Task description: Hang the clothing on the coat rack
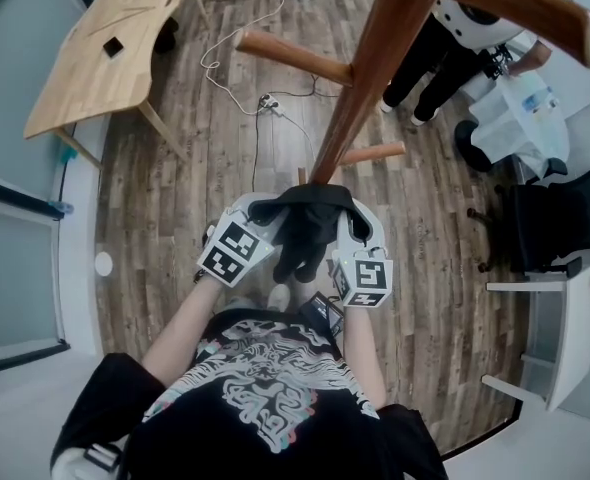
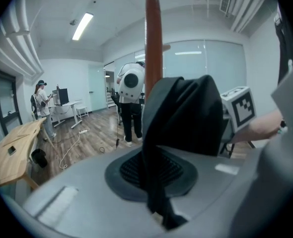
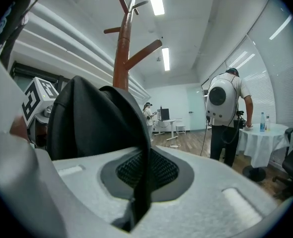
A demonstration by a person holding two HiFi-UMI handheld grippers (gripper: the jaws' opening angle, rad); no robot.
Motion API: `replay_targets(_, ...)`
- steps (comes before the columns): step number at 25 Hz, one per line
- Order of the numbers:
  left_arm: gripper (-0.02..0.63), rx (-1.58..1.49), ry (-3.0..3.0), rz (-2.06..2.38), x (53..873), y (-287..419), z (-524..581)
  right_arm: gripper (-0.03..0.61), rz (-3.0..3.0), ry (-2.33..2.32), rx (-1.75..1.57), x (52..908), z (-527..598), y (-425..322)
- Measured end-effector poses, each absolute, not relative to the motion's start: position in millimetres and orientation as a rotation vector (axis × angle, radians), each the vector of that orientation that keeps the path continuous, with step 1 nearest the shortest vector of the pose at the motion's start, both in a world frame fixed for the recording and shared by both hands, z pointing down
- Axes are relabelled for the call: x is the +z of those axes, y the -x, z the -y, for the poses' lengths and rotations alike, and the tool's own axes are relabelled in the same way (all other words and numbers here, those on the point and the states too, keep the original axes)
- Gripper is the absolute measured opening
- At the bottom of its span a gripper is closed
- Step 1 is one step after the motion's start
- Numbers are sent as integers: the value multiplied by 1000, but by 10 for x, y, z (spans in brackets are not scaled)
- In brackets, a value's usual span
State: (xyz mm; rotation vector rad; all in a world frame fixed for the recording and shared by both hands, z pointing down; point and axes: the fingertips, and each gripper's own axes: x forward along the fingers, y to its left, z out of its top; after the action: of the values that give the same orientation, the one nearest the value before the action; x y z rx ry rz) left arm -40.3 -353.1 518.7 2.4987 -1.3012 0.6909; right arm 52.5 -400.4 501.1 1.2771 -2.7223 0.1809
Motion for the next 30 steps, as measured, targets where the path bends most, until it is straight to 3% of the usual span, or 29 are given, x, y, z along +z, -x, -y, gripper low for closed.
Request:
replay_targets(23, 11, 641, -2494, 1210, 5307, 82, 3548, 15, 2717, -1258, 214, 5008, 3989, -490)
replay_targets(30, 52, 626, -2497, 1218, 5294, 135, 3503, 46, 2746, -1261, 300, 4957, 3974, -505)
